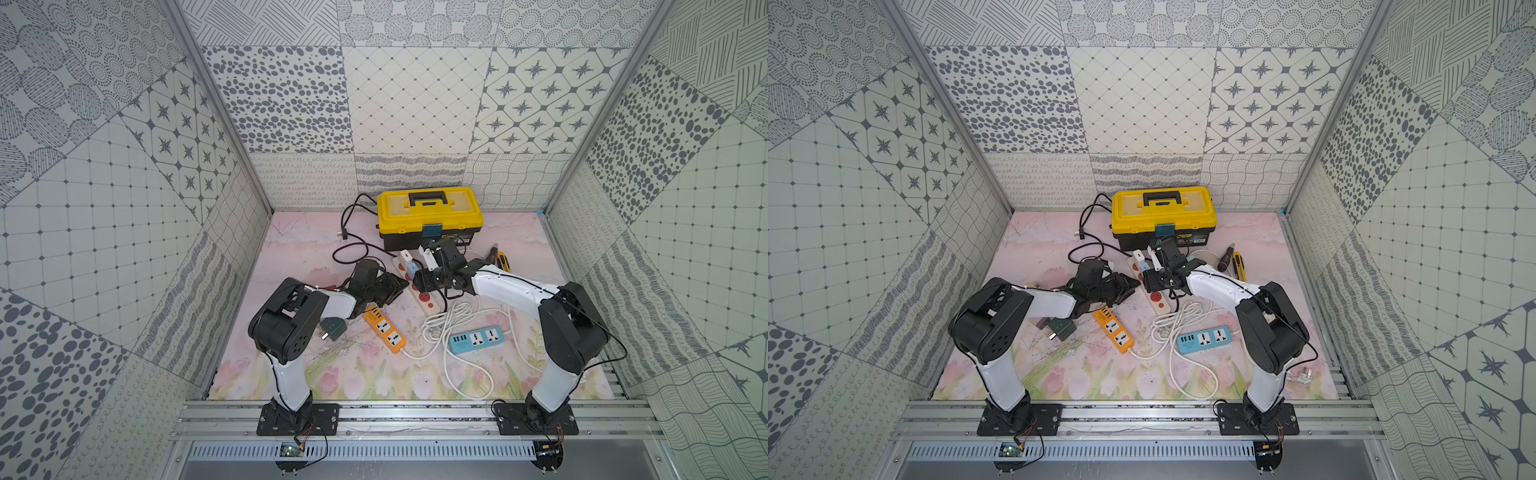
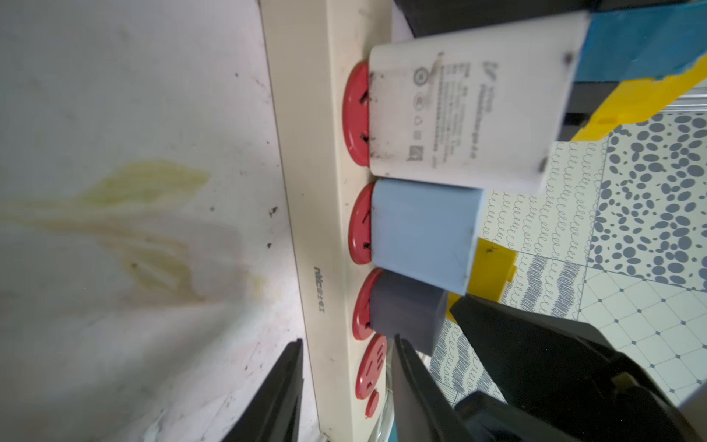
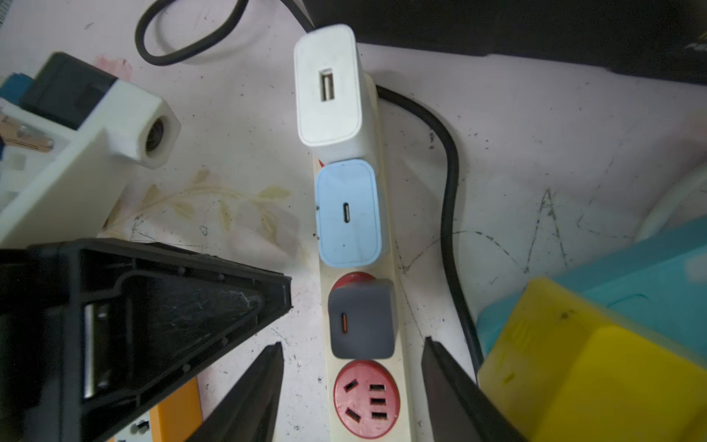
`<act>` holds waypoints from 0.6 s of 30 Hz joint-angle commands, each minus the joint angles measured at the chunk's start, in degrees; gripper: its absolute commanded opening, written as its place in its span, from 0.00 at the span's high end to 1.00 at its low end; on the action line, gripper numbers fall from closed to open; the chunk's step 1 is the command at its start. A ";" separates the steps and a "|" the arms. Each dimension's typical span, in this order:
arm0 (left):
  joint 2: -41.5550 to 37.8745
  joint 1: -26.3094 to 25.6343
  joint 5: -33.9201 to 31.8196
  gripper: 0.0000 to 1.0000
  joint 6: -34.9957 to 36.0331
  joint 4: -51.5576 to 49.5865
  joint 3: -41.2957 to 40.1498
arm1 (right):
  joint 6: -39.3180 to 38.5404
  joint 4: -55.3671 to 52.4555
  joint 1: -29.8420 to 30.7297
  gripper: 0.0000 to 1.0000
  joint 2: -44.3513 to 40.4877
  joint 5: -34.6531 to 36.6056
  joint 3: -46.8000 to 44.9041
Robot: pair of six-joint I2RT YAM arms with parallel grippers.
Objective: Pull the plug off the socket
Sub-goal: Remove the plug from the socket.
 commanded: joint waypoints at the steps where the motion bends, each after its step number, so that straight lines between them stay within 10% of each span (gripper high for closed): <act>1: 4.33 -0.91 2.39 0.60 -2.77 -2.07 3.61 | -1.46 -1.28 0.36 0.40 1.33 1.09 2.34; 18: 8.81 -1.14 -3.99 0.71 -7.57 -9.94 1.64 | -6.21 -7.09 3.35 0.45 7.00 6.79 8.41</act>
